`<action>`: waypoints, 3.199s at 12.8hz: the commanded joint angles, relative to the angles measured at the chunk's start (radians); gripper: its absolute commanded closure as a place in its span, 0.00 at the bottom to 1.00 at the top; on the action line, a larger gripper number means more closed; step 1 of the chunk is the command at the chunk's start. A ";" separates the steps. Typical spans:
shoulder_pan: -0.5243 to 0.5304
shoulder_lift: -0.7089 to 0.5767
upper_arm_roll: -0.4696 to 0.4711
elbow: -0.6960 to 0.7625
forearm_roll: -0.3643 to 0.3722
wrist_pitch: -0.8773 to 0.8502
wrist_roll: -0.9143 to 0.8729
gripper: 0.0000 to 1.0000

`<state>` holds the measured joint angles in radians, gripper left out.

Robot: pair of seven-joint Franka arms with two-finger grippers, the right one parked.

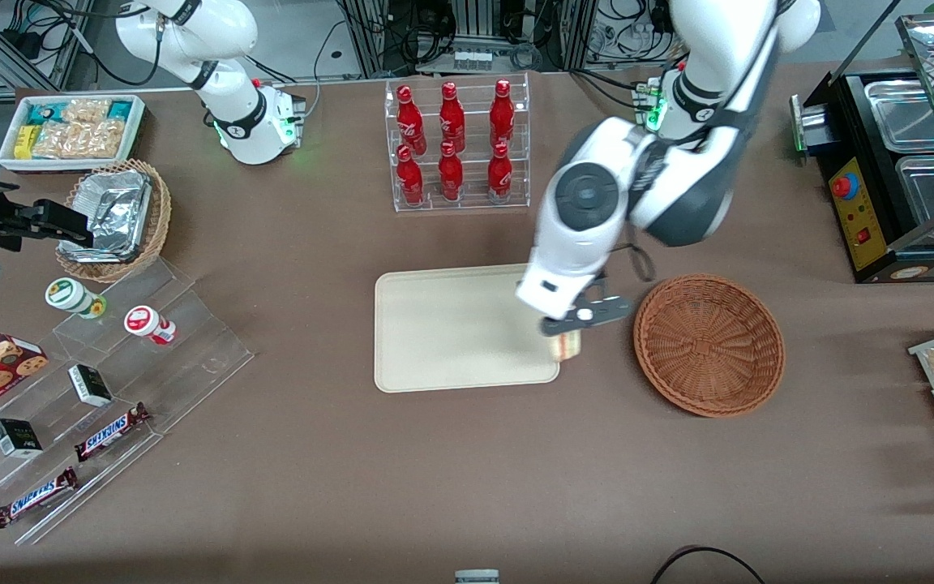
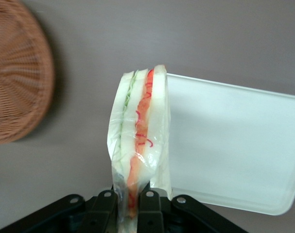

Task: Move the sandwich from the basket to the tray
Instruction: 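Carry the held sandwich over to the cream tray, then lower the sandwich onto the tray and open the left gripper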

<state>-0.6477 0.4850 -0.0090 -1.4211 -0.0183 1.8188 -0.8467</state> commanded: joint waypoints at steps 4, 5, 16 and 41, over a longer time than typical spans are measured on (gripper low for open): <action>-0.130 0.151 0.015 0.106 -0.003 0.091 0.006 1.00; -0.150 0.171 0.015 0.108 -0.003 0.120 0.006 1.00; -0.239 0.337 0.017 0.132 0.046 0.248 -0.008 1.00; -0.139 0.114 0.053 0.123 0.031 0.096 -0.101 0.00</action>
<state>-0.8202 0.6668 0.0456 -1.2747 0.0150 1.9670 -0.9267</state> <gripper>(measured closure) 0.000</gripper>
